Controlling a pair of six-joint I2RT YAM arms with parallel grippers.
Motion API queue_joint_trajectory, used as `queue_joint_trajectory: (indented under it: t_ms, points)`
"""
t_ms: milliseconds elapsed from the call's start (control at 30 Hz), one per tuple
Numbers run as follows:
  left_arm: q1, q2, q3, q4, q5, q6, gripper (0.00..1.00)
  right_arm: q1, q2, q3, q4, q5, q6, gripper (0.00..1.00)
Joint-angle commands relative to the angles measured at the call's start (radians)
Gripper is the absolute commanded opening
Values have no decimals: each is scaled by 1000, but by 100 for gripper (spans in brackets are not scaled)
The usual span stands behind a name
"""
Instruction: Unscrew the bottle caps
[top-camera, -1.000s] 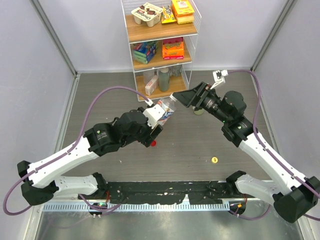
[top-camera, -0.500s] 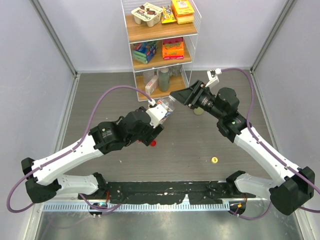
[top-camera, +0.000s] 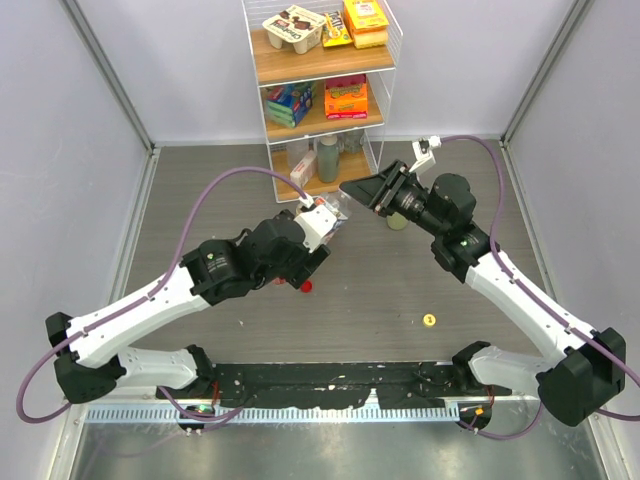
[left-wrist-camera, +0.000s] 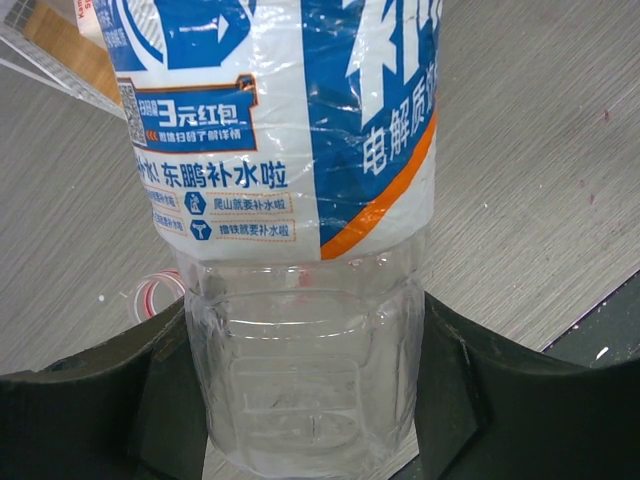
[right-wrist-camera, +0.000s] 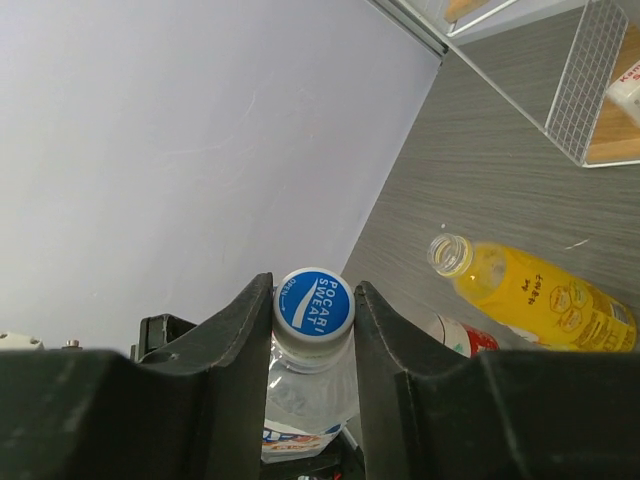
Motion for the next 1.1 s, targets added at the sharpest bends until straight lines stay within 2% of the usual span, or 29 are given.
queue_joint_trajectory:
  t_ms: [0,33,67,100,300,600,800,1067]
  points:
    - [-4,10,42,0,-11,12,0,5,2,9,58,-28,4,15]
    - [-3,10,44,1,-11,12,0,5,2,6,61,-33,4,11]
    - [-4,12,44,1,-9,12,0,5,2,7,63,-37,1,3]
    - [-3,10,42,1,-11,11,0,5,-1,3,68,-39,-2,2]
    - [-3,-7,32,6,6,-3,0,5,-27,-31,144,-79,-25,2]
    - [-4,-91,-2,44,110,-38,0,5,-85,-54,256,-203,-80,2]
    - [-3,-160,-24,84,246,-60,0,5,-117,-65,336,-301,-93,2]
    - [-1,-223,-57,161,562,-72,0,5,-162,-85,422,-410,-103,2]
